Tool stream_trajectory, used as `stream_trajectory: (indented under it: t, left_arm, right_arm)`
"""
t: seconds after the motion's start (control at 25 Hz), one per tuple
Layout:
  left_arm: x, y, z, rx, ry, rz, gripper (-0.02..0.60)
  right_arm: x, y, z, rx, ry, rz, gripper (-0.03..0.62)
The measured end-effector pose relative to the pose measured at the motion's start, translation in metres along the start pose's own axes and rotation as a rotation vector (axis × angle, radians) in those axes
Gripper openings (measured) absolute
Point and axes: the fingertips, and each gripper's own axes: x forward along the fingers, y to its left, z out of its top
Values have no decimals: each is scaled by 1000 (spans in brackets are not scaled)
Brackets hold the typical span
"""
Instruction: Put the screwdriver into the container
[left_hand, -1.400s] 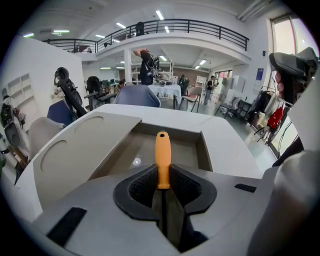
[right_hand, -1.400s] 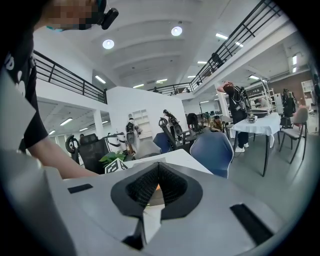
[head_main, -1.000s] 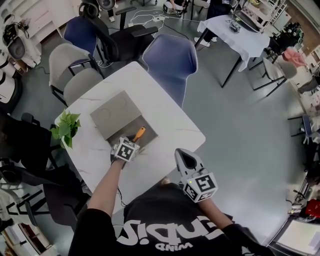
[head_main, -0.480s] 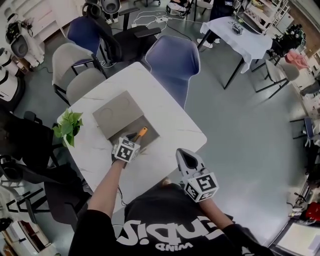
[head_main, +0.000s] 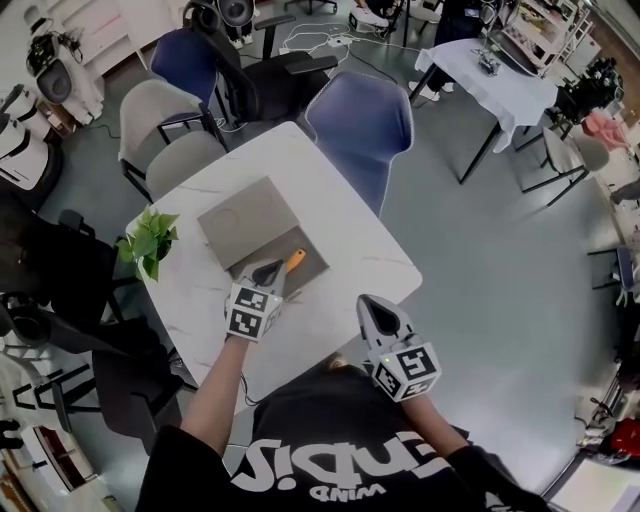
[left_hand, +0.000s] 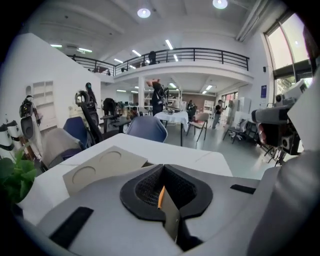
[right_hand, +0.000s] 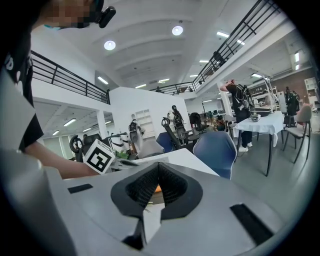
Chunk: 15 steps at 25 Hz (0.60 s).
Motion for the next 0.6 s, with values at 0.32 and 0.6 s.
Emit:
stream_trajectory:
  t: [0.32, 0.6]
  left_arm:
    - [-72, -22, 41, -56, -174, 47, 14]
    - [-122, -39, 50, -112, -300, 93, 14]
  right_arm:
    - [4, 14, 3, -17, -4, 53, 12]
    - [7, 25, 5, -16, -13, 93, 12]
